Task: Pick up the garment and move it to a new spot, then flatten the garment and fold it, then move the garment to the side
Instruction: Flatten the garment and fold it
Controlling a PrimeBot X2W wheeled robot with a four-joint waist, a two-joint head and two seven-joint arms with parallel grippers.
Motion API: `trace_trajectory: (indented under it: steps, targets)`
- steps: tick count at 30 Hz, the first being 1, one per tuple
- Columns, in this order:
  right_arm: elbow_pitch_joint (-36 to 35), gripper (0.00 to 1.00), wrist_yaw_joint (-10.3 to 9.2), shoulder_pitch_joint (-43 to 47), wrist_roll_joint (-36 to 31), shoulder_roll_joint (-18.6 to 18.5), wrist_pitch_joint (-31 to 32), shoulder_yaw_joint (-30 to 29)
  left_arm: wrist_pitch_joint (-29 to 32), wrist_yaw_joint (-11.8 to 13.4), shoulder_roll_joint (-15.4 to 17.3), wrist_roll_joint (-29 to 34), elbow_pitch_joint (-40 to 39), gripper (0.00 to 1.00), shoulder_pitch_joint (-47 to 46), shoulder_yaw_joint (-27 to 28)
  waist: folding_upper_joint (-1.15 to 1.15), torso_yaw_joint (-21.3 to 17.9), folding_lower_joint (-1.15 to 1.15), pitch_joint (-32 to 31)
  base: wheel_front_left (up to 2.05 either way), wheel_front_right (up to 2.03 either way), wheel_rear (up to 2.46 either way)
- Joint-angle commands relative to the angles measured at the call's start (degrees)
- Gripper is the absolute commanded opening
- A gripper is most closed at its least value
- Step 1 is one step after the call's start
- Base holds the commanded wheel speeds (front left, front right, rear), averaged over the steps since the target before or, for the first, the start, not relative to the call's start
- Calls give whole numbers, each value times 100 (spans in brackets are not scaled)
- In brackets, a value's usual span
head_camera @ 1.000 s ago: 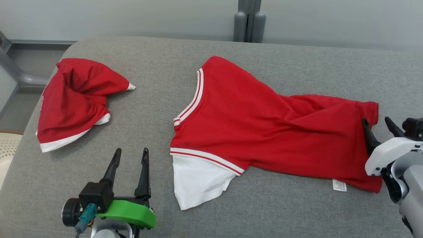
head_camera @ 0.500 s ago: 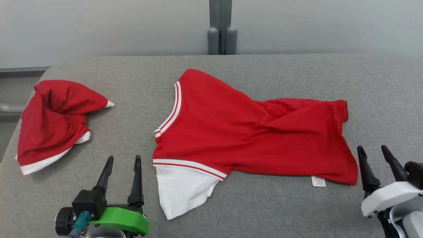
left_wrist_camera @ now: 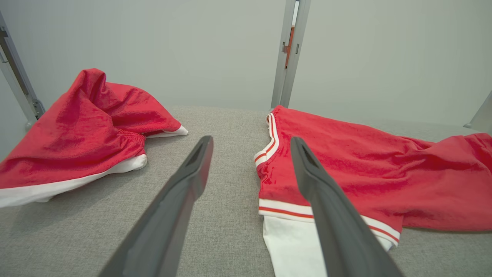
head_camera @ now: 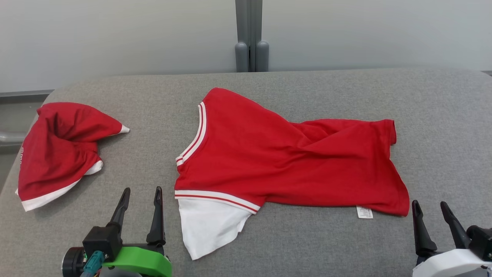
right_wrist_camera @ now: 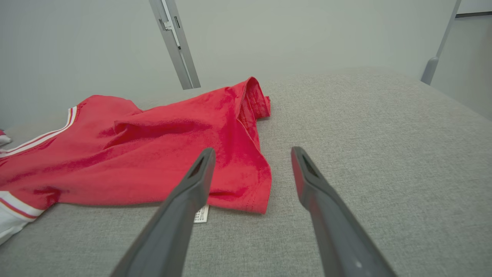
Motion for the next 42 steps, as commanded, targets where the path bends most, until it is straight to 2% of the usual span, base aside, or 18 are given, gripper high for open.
trace_trajectory:
  steps: [1,19,42]
  targets:
    - [-71,100,-6,59,-53,46,-18,-37,0,-14,12,4,-3,100,86,25,0,-5,0,-20,0,0,0]
    - [-874,100,-6,98,-506,271,-18,161,0,-62,12,123,-22,100,177,181,0,18,0,-149,0,0,0]
    - [-1077,100,-6,133,-650,342,-18,274,0,-88,12,232,36,100,159,301,0,28,0,-236,0,0,0]
